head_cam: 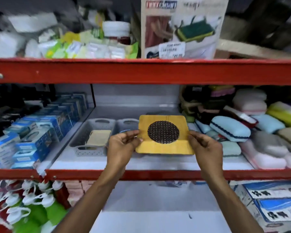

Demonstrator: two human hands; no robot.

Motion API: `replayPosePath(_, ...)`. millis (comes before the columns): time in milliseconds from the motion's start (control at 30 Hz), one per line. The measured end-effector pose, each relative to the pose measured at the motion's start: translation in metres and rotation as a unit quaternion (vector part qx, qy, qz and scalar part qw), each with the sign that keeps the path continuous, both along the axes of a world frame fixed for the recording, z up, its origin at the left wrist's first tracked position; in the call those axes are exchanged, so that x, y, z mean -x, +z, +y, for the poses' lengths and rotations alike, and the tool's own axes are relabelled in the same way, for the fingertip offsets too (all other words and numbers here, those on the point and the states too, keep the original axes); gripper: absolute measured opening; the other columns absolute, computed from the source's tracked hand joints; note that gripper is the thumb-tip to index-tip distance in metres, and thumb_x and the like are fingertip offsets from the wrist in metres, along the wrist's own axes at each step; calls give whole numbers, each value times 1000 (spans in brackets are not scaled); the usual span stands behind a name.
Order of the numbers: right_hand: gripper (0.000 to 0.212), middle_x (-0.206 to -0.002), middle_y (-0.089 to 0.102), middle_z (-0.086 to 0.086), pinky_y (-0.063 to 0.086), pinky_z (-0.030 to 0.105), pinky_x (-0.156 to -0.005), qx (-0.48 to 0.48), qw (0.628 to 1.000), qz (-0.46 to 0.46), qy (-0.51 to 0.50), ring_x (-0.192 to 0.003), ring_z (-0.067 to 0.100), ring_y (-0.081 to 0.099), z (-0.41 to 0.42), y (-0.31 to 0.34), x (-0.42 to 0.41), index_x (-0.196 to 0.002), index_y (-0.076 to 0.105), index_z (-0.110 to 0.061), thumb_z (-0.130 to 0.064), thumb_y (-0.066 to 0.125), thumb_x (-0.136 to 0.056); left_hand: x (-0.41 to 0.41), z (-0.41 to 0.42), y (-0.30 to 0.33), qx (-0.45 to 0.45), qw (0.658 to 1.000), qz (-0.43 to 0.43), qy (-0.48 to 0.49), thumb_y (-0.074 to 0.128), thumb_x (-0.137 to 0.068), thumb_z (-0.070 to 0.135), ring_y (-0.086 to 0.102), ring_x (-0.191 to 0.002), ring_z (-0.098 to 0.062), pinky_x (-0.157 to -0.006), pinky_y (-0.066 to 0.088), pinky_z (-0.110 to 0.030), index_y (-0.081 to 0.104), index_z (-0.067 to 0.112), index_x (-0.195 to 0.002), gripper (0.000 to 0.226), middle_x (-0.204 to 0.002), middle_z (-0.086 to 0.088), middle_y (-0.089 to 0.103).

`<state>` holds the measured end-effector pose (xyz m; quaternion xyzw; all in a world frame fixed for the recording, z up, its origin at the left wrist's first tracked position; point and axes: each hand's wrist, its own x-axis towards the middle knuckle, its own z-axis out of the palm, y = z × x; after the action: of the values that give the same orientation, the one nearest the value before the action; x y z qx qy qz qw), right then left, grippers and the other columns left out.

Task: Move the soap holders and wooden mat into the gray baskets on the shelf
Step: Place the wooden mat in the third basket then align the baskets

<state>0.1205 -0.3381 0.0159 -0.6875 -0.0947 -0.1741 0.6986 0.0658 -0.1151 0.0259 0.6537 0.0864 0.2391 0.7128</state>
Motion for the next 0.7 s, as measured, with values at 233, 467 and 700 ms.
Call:
replayPosePath(233, 11, -94, 75, 17, 54, 43, -90, 150, 987, 60, -4, -97, 35, 69, -16, 6, -89, -90, 77, -3, -2, 66, -89, -67, -17, 10, -94, 987, 68, -110, 77, -75, -9, 70, -67, 2, -67, 58, -10, 70, -3, -111, 38, -91, -4, 73)
replayPosePath(467, 14, -81, 72, 2, 42, 8, -58, 357, 932, 46, 40, -83, 16, 66, -20, 17, -119, -79, 78, -16, -12, 68, -88, -85, -7, 13, -356, 916, 123, -142, 84, -76, 15, 69, -108, -15, -100, 56, -31, 76, 14, -111, 36, -111, 3, 74)
replayPosePath(700, 17, -84, 73, 7, 39, 6, -54, 439, 895, 8, 72, -70, 11, 60, -16, 25, -129, -88, 80, -8, -17, 65, -92, -87, -9, 6, -559, 809, 165, -77, 53, -95, 37, 63, -106, -26, -89, 47, -34, 62, 24, -113, 24, -118, -8, 67)
